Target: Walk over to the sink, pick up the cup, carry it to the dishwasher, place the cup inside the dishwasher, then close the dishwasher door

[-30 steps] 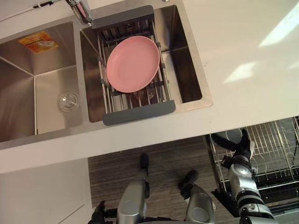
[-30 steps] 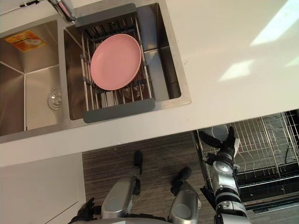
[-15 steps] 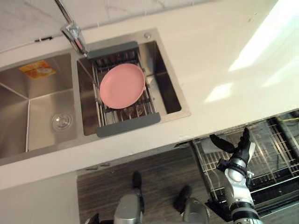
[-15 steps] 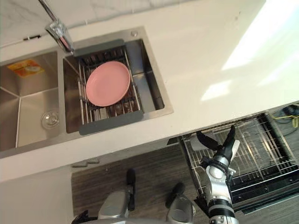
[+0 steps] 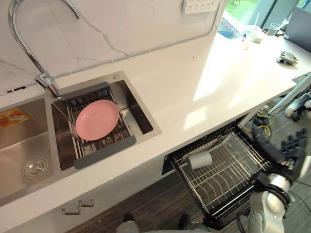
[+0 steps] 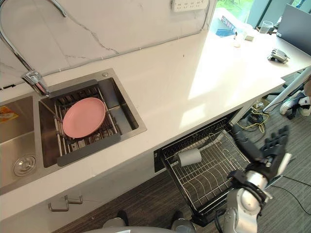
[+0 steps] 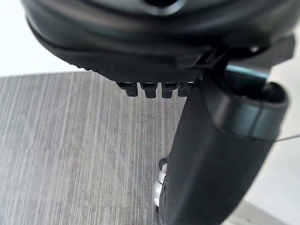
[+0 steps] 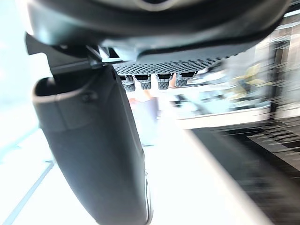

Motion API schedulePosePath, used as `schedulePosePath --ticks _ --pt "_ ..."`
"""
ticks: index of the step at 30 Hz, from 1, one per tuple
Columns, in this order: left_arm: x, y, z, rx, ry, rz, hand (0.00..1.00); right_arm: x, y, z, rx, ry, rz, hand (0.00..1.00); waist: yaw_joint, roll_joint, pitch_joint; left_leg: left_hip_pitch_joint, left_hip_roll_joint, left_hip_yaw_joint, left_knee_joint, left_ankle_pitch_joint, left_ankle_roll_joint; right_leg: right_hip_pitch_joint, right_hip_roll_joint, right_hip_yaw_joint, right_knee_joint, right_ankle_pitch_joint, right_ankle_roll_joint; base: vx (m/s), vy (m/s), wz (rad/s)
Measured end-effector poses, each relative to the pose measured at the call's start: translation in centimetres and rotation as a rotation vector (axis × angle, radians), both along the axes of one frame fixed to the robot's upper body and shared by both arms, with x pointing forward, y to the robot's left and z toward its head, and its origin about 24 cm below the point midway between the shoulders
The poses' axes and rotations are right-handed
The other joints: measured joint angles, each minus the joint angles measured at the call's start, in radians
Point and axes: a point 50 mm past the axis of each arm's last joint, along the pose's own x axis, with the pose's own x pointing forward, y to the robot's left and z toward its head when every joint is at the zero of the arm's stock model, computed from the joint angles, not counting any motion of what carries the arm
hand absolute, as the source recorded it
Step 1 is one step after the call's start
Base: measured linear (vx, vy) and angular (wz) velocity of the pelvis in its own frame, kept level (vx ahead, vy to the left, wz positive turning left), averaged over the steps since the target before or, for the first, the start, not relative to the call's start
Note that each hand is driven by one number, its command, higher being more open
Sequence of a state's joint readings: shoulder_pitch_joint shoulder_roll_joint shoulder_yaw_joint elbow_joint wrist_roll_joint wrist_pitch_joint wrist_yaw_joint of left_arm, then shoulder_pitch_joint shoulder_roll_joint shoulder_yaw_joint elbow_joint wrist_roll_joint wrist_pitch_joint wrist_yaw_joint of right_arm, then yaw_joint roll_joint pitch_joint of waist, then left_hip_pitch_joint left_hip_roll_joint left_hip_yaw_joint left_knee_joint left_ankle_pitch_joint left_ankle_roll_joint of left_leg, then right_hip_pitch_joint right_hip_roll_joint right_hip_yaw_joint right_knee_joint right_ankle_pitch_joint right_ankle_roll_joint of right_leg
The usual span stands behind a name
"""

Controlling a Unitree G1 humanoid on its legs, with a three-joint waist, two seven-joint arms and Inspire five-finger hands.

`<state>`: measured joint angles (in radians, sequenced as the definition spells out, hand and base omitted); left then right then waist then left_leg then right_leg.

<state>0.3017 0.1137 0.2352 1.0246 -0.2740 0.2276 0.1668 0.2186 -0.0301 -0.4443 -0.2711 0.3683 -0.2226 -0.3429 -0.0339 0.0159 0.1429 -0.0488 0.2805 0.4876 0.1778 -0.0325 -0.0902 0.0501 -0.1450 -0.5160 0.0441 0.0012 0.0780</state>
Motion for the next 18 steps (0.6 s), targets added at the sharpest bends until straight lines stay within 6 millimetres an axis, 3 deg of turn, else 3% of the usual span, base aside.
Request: schedulePosePath --ticks 2,3,6,10,13,14,18 --pt "-0.4 -0.1 0.0 -0.01 0.022 -0.001 1.0 -1.0 -0.9 2.3 -0.04 -0.131 -0.047 1.0 -0.015 0.02 -0.009 -0.004 0.059 0.153 0.082 -0.008 0.009 0.016 -0.011 -0.037 0.002 -0.003 0.007 0.02 0.103 0.55" --pt "-0.3 -0.2 0.0 -0.016 0.023 -0.004 1.0 -1.3 -1.1 3.0 -0.057 -0.172 -0.058 1.0 -0.015 0.026 -0.009 -0.006 0.064 0.169 0.101 -0.015 0.018 0.021 -0.019 -0.042 0.005 -0.003 0.012 0.0 0.177 0.37" --pt "-0.4 -0.5 -0.1 -0.039 0.033 -0.006 1.0 -1.5 -1.3 5.4 -0.088 -0.33 0.022 1.0 -0.024 0.04 -0.015 -0.011 0.056 0.193 0.151 -0.059 0.031 0.035 -0.043 -0.046 0.007 0.005 0.036 -0.03 0.152 0.11" --pt "-0.6 -0.7 -0.2 -0.051 0.058 -0.019 1.0 -0.2 0.8 6.8 -0.125 -0.425 0.295 1.0 -0.064 0.041 -0.021 -0.01 0.037 0.26 0.158 -0.081 0.041 0.061 -0.082 -0.087 -0.027 0.036 0.064 -0.01 0.142 0.29" --pt "-0.3 -1.0 -0.2 -0.047 0.056 -0.015 1.0 1.7 2.9 6.3 -0.074 -0.387 0.523 1.0 -0.056 0.038 -0.022 -0.012 0.01 0.264 0.152 -0.077 0.049 0.074 -0.11 -0.116 -0.031 0.049 0.08 0.02 0.131 0.31" --pt "-0.1 -1.2 -0.3 -0.043 0.052 -0.016 1.0 2.8 4.2 5.4 -0.037 -0.338 0.623 1.0 -0.038 0.03 -0.025 -0.012 -0.019 0.257 0.133 -0.072 0.059 0.077 -0.129 -0.13 -0.032 0.054 0.089 0.03 0.14 0.29" --pt "0.4 -1.6 -0.4 -0.049 0.02 -0.052 1.0 4.4 6.1 2.9 0.059 -0.22 0.727 1.0 -0.004 0.014 -0.025 -0.02 -0.102 0.209 0.071 -0.054 0.087 0.096 -0.181 -0.187 -0.027 0.066 0.104 0.04 0.148 0.51"
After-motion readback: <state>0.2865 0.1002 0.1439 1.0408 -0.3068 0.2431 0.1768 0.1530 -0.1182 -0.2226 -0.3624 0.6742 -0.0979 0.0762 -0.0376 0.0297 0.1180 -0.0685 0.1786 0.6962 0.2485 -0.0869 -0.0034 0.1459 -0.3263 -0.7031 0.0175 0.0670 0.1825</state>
